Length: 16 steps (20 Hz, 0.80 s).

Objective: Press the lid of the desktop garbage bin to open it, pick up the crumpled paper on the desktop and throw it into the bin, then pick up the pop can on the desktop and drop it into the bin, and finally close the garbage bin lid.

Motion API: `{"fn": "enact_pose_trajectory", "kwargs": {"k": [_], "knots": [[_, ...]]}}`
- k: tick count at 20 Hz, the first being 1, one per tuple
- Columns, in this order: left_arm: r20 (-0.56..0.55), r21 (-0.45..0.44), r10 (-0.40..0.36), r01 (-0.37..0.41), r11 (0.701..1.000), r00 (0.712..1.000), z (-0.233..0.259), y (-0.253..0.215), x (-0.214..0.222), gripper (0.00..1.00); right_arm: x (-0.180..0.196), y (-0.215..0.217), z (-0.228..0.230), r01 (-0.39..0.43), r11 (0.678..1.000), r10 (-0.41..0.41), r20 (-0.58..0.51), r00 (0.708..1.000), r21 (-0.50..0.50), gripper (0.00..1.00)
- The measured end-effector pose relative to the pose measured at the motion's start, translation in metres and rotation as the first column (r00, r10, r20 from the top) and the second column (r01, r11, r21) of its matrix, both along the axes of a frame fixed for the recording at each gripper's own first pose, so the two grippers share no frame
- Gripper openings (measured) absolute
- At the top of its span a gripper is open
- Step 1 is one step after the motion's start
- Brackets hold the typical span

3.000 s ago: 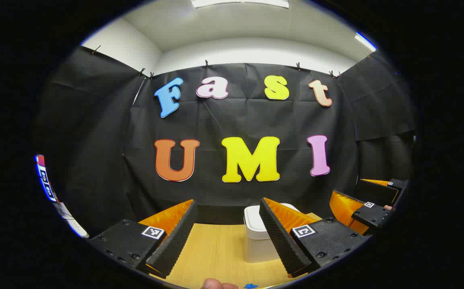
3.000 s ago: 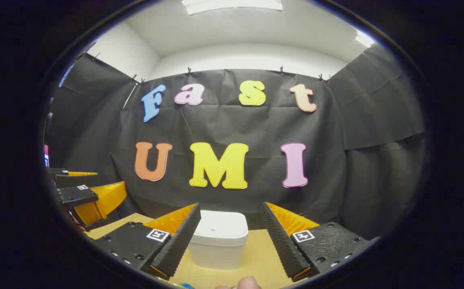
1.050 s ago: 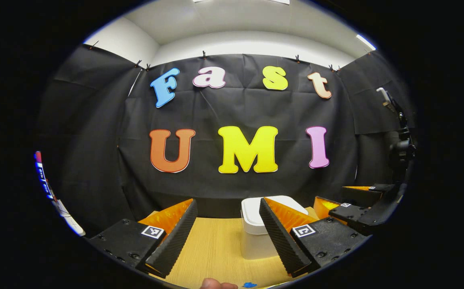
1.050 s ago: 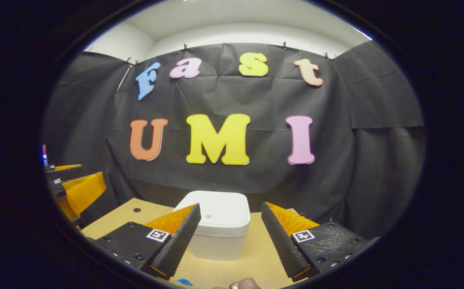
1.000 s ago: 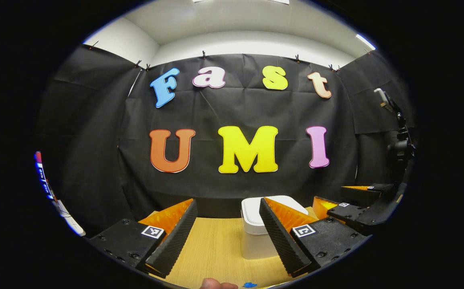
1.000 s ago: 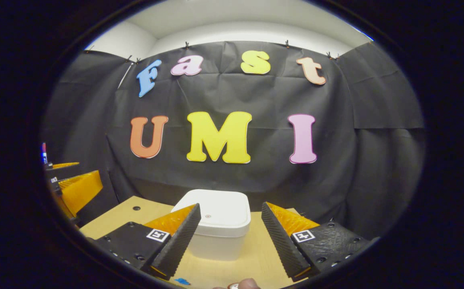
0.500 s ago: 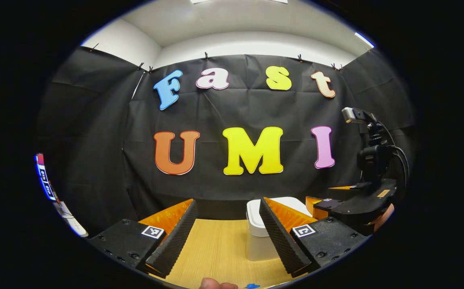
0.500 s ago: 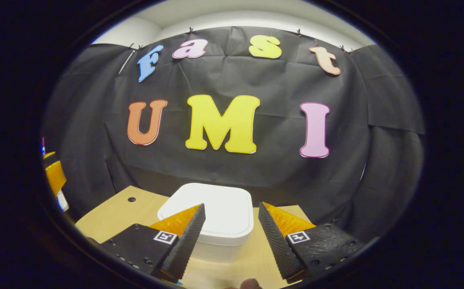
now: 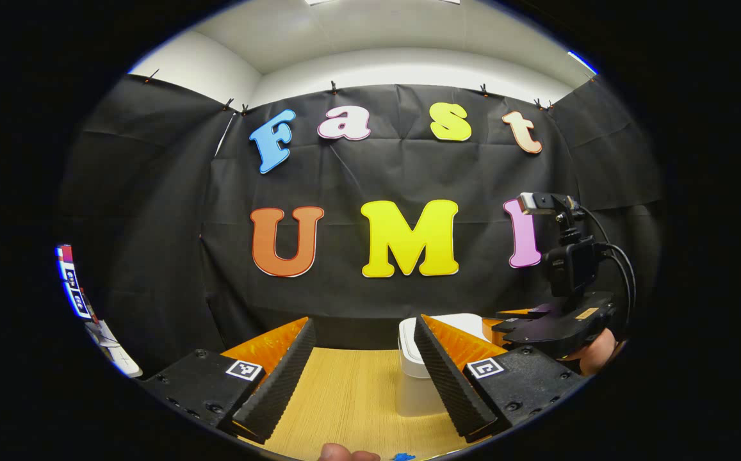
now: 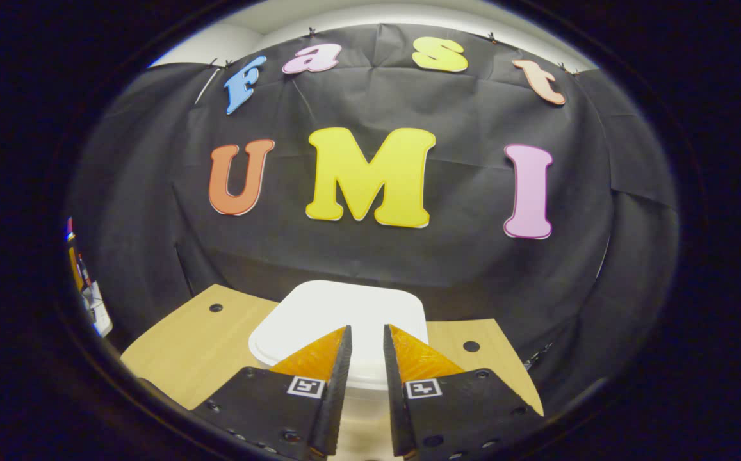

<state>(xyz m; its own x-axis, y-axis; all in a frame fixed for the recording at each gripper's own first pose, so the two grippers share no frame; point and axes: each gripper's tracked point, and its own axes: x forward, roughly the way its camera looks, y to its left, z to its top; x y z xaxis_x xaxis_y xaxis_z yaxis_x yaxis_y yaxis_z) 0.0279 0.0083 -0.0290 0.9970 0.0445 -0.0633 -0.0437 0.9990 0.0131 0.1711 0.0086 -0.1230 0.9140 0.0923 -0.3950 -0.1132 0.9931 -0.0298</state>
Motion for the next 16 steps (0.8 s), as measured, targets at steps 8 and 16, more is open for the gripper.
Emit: {"fn": "enact_pose_trajectory", "kwargs": {"k": [8,16], "knots": [[-0.016,-0.007,0.009,-0.009,1.000,1.000,-0.006,0.004,0.002,1.00,0.015,-0.009,-0.026,0.036,0.999,-0.035,-0.060,0.998,0.018,0.00],[-0.029,-0.016,0.001,-0.001,1.000,1.000,-0.013,-0.003,0.005,1.00,0.002,-0.014,-0.055,0.005,1.000,-0.004,-0.124,0.992,0.004,0.00]]}}
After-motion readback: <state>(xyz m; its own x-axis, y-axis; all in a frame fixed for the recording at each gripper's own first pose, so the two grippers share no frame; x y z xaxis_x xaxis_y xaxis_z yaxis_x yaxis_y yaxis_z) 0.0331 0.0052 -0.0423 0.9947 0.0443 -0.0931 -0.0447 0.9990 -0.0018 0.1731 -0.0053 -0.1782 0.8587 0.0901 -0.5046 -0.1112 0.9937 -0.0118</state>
